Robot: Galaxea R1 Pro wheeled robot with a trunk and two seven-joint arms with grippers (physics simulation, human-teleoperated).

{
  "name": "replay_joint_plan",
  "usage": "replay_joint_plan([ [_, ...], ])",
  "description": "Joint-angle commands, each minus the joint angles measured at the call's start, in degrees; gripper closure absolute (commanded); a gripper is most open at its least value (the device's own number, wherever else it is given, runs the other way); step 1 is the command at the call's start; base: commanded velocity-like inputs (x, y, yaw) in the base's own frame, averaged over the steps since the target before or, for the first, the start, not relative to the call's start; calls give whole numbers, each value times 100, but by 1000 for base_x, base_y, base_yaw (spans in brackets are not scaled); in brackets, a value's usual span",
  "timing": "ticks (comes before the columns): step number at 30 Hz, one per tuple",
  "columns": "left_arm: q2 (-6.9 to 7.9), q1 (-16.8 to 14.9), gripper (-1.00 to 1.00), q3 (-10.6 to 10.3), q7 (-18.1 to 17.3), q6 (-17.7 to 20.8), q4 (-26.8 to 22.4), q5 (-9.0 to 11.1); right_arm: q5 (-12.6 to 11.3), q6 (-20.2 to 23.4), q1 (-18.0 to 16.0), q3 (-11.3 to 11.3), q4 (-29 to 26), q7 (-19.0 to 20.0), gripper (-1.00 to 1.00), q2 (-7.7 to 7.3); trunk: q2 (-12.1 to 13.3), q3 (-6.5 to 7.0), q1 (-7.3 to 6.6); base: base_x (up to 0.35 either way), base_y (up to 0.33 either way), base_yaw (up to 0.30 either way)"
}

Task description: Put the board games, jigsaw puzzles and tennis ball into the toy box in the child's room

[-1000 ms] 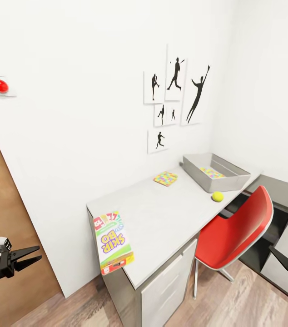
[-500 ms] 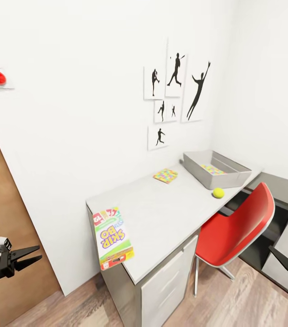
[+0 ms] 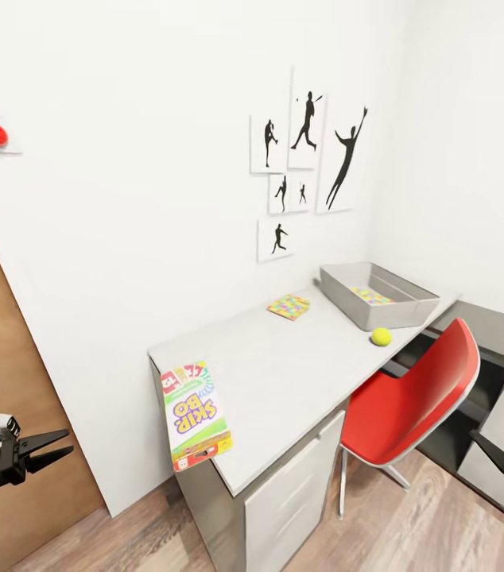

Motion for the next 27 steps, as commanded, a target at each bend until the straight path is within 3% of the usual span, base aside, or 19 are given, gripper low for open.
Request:
replay_joint_plan([
  [1,1,-3,-100,-2,-10,59,-3,6,-26,60,2,2,-2,-1,-100,-2,-3,-5,0,0,-179,0],
  [7,1,-3,-100,-1,-8,58,-7,11,-26,60,2,2,-2,-4,-100,-2,-3,-5,0,0,-197,0],
  [27,3,-3,-100,2,-11,77,-8,-2,-26,56,2,2,-2,-5,-100,-2,-3,-5,0,0,-78,0],
])
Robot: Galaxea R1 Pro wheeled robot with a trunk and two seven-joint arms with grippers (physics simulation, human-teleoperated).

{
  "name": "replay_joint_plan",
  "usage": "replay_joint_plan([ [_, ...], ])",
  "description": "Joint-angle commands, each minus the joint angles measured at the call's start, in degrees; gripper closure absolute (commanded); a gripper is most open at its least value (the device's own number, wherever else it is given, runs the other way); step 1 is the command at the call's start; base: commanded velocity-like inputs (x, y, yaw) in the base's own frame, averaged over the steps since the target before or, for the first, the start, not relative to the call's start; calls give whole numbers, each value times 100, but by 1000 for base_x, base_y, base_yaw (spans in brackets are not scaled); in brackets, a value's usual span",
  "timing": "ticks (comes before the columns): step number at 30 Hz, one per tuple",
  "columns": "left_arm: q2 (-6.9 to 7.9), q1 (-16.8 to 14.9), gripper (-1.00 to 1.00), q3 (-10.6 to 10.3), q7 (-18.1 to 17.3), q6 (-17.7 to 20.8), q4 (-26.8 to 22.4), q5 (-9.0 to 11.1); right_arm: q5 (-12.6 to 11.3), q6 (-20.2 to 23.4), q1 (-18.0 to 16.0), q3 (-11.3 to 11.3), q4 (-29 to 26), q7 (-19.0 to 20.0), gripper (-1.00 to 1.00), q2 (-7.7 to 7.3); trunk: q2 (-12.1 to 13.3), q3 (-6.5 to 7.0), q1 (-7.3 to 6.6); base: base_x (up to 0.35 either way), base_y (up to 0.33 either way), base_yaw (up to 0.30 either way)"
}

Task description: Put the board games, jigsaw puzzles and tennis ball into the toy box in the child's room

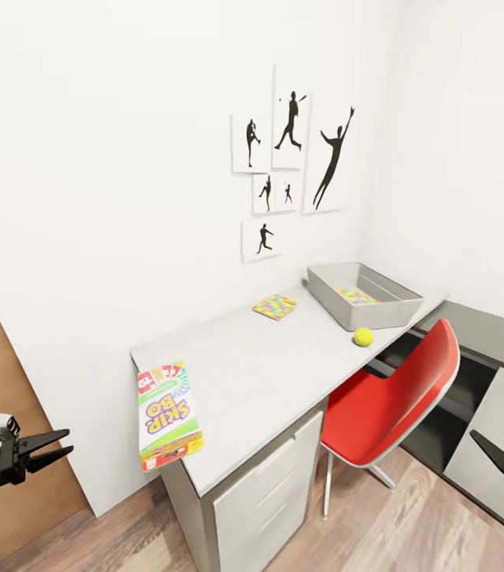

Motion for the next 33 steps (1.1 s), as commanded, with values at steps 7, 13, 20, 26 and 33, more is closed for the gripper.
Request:
replay_joint_plan([
  [7,1,-3,-100,31,-11,80,3,-2,-26,57,2,2,-3,1,-100,-2,-83,-41,44,0,-9,0],
  [13,6,-3,-100,44,-7,91,9,-3,-26,55,2,2,-3,1,-100,-2,-324,-148,176,0,-2,0],
  [20,8,-3,-100,48,4,100,20,-10,-26,62,2,2,-3,1,-100,-2,-604,-274,329,0,0,0],
  [26,8,-3,-100,49,13,102,28,-11,-26,63,2,2,-1,1,-100,-2,-845,-382,461,0,0,0],
  [33,8,-3,-100,50,176,103,34,-8,-26,64,2,0,-3,1,-100,-2,-1126,-507,615,0,0,0],
])
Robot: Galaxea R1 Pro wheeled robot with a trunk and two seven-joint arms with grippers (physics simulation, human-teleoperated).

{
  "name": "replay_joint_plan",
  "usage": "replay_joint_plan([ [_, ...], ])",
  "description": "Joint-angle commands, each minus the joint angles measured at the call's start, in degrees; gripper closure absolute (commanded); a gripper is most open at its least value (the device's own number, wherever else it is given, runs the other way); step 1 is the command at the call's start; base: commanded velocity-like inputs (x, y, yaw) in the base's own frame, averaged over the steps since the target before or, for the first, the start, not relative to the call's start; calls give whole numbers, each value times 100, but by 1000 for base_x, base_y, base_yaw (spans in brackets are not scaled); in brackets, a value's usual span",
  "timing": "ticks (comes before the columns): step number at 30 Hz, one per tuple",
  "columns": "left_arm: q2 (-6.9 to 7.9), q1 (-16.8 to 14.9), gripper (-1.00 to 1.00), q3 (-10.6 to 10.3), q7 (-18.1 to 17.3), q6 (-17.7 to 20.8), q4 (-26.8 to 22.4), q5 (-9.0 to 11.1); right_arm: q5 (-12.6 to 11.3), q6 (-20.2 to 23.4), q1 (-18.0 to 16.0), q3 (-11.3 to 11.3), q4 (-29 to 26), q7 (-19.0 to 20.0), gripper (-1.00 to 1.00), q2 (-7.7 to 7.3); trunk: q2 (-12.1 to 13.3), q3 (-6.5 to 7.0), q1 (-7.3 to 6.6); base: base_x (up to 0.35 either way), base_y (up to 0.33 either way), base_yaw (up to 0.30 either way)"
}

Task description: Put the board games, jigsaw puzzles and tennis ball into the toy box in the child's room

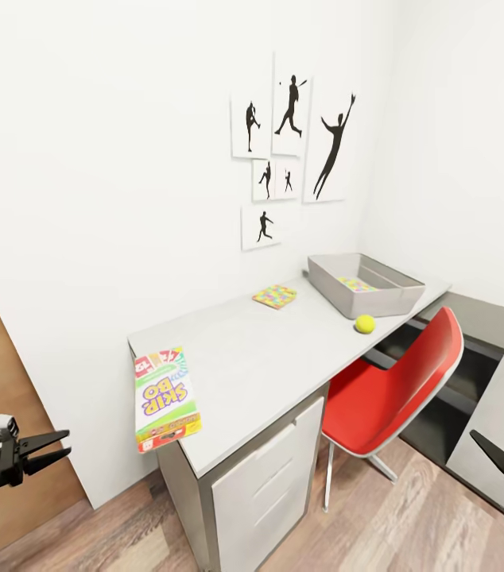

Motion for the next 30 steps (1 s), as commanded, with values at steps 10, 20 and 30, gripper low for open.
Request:
replay_joint_plan([
  [10,1,-4,-100,-1,204,65,2,32,-26,60,2,0,-2,1,-100,-2,-405,-185,220,0,0,0],
  [20,1,-4,-100,11,219,59,-8,35,-26,60,2,1,-3,1,-100,-2,-445,-203,242,0,0,0],
  [30,-2,-4,-100,15,219,38,-45,36,-26,56,2,1,4,1,-100,-2,-445,-203,242,0,-121,0],
])
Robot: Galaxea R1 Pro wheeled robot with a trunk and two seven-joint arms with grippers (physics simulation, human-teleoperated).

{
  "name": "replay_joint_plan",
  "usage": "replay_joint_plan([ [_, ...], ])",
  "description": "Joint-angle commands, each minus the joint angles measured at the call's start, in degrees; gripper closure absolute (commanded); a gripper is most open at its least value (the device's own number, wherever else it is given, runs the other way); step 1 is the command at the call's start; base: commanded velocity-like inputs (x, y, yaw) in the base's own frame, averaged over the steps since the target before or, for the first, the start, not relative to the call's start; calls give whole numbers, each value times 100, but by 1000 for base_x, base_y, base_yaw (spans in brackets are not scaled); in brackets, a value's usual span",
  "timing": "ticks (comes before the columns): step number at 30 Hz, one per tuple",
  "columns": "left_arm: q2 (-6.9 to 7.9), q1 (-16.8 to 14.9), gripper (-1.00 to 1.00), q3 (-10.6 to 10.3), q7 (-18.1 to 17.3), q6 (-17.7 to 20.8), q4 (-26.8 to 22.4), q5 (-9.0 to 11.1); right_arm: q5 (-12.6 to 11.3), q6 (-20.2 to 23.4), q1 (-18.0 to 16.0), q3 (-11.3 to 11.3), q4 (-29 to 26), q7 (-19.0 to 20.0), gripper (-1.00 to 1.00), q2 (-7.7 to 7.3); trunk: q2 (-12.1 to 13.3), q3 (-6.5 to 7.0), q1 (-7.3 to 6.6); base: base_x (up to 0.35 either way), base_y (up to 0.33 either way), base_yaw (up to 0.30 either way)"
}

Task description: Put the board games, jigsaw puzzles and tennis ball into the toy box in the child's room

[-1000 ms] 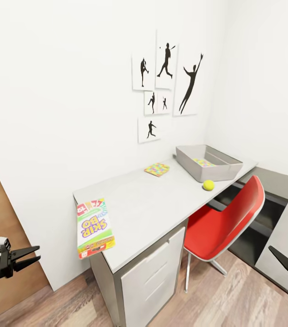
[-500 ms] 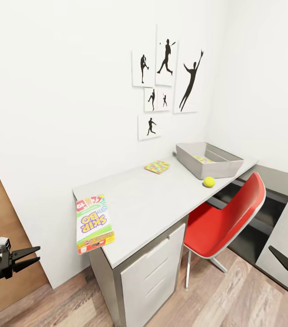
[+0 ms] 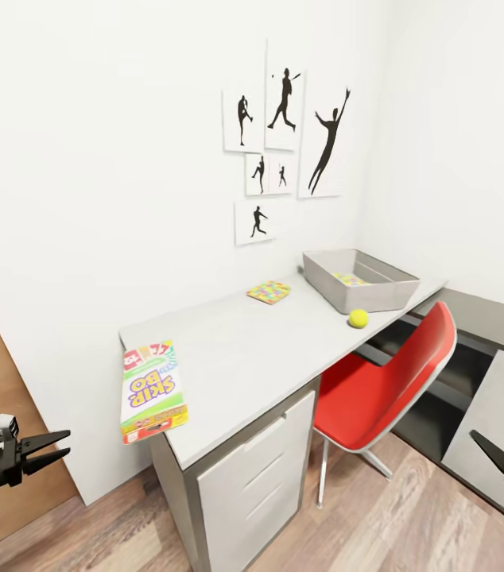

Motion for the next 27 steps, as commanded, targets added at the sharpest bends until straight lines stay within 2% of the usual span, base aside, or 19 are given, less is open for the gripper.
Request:
replay_joint_plan([
  [1,0,-4,-100,0,-10,54,-3,9,-26,59,2,2,-1,2,-100,-2,-2,-5,0,0,-156,0],
  [13,-5,-4,-100,1,-16,44,-12,16,-26,55,2,4,0,2,-100,-2,-2,-5,0,2,-44,0],
  [27,-23,-4,-100,-7,-13,46,-48,17,-26,55,3,4,0,-5,-100,-2,-2,-5,0,71,-73,0],
])
